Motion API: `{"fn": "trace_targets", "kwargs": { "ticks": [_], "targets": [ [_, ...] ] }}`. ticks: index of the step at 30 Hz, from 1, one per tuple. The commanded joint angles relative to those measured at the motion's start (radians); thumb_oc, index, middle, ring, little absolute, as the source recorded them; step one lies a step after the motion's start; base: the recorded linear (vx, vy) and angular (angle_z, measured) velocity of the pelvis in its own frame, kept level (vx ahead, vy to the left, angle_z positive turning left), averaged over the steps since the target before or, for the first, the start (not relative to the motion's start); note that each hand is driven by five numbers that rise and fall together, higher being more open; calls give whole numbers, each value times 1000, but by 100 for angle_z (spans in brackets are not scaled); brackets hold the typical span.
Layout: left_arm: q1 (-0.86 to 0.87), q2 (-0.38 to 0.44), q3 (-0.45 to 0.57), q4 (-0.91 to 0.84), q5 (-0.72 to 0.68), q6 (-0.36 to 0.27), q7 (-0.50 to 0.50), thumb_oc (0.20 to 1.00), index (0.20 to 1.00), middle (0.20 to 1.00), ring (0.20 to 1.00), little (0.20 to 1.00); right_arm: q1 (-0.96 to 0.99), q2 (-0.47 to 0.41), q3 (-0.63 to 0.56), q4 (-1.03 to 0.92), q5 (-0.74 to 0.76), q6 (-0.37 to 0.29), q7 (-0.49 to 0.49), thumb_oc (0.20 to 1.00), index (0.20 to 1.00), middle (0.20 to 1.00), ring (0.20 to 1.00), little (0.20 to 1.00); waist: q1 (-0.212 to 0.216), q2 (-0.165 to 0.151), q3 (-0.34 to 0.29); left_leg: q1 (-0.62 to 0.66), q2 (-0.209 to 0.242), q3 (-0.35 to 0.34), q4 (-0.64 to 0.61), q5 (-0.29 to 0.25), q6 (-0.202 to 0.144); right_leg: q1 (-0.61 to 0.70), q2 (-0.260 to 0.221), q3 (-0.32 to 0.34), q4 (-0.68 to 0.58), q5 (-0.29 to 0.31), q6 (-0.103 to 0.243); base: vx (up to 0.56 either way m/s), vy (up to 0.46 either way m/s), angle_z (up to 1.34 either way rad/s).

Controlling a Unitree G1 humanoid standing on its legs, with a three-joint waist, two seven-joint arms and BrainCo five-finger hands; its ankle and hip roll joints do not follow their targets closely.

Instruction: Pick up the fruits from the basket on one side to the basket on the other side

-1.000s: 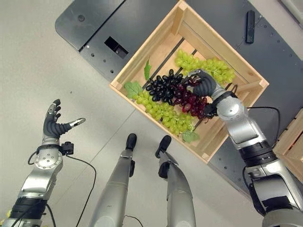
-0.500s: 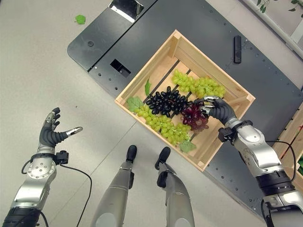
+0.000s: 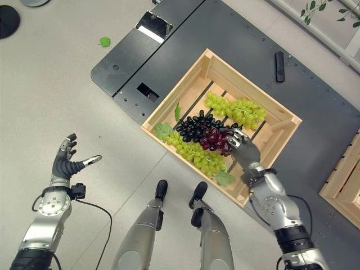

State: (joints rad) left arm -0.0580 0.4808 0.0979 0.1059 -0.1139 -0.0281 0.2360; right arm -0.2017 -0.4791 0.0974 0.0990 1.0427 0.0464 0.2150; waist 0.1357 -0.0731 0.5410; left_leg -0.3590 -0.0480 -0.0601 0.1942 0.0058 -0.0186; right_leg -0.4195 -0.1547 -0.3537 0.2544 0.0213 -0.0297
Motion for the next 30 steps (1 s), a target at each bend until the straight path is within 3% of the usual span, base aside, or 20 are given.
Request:
{"fn": "trace_targets", "kwargs": {
  "ticks": [1,11,12,13,15,16,20,21,30],
  "targets": [
    [0,3,22,-30,-26,-54,29,1000,1000,1000,1000,1000,-15,-5,0,-115,75,-47,44,200,200,200,200,200,-7,14,-22,4,-62,-8,34,-47,24,74,-60,-9,-16,28,139,0,0,0],
    [3,-19,5,-30,-32,-66,43,1000,1000,1000,1000,1000,-3,37,30,-134,123,-65,57,200,200,200,200,200,-8,24,-22,9,-59,-5,35,-43,24,75,-65,-6,-13,31,139,-11,4,2],
    [4,-21,2,-31,-33,-67,43,1000,1000,1000,1000,1000,-2,42,35,-138,125,-67,61,200,200,200,200,200,-10,23,-21,-4,-65,1,33,-14,29,65,-73,-17,-21,58,128,0,0,0],
    [4,-22,1,-30,-34,-68,42,1000,1000,1000,1000,1000,-1,42,41,-141,124,-64,64,200,200,200,200,200,-9,24,-25,9,-59,-5,32,-40,25,72,-65,-4,-13,34,140,0,0,0],
    [4,-26,-3,-30,-34,-71,41,1000,1000,1000,1000,1000,-3,46,51,-146,132,-64,75,200,200,200,200,200,-9,26,-27,11,-58,-4,30,-40,25,72,-66,-3,-13,34,140,-7,3,2],
    [3,-26,-4,-30,-34,-71,40,1000,1000,1000,1000,1000,-3,46,50,-146,132,-65,75,200,200,200,200,200,-10,25,-22,-1,-64,2,30,-13,29,65,-73,-14,-19,59,129,-92,25,3],
    [8,-30,-10,-26,-32,-76,36,1000,1000,1000,1000,1000,-5,59,61,-154,148,-72,88,200,200,200,200,200,-7,32,-34,22,-56,-2,26,-40,25,80,-67,-2,-16,35,141,27,-6,-1],
    [11,-31,-14,-22,-32,-78,32,1000,1000,1000,1000,1000,-9,63,66,-162,152,-74,92,200,200,200,200,200,-10,33,-36,16,-61,5,21,-12,29,76,-75,-12,-25,62,131,-83,25,-1],
    [31,-37,-17,3,-50,-85,13,1000,1000,1000,1000,1000,-24,55,90,-179,140,-72,89,200,200,200,200,200,-14,57,-74,69,-65,8,-4,-12,29,126,-75,-11,-46,62,136,9,10,0]
  ]
}}
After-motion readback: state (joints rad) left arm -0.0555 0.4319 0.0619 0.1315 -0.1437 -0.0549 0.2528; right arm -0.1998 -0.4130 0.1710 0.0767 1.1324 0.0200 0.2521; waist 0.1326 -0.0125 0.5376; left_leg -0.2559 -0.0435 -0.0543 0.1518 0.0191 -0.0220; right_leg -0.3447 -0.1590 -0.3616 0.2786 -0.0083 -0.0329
